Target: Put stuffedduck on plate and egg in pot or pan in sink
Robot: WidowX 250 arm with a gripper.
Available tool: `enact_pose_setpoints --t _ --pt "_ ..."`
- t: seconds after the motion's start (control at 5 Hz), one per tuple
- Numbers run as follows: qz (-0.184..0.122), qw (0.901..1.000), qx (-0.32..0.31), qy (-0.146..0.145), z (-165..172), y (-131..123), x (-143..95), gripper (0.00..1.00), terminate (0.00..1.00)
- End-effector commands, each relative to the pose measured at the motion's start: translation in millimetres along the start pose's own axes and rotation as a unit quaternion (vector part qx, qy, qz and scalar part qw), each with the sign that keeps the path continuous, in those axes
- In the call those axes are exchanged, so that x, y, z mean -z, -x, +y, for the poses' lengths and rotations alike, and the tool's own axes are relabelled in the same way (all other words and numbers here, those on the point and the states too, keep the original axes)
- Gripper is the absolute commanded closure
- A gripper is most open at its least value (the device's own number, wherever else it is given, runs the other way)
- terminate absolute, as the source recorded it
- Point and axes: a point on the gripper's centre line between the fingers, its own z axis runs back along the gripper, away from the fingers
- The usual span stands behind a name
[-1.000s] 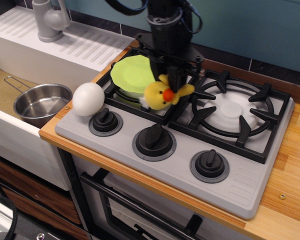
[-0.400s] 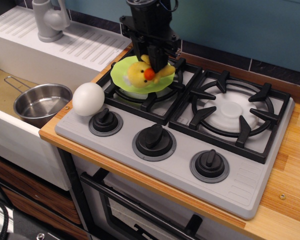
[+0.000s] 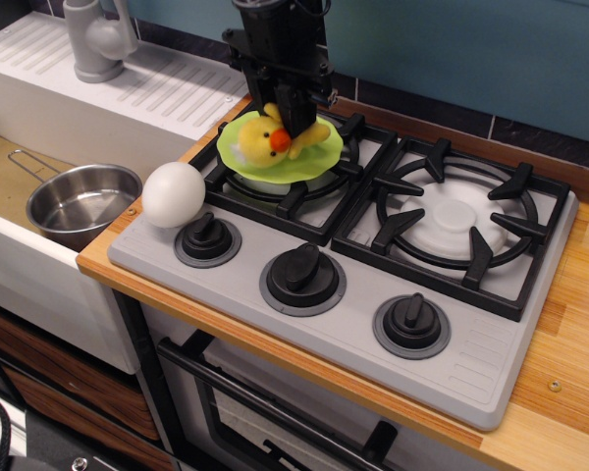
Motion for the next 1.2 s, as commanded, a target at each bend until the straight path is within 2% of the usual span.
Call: enact_pose_setpoints --t 0.0,1.0 --pt "-0.034 0.9992 0.003 -0.019 0.7 -9.8 -13.9 0.0 0.0" --pt "-0.012 0.9996 -0.021 -0.017 -32.6 25.5 -47.1 0.0 0.0"
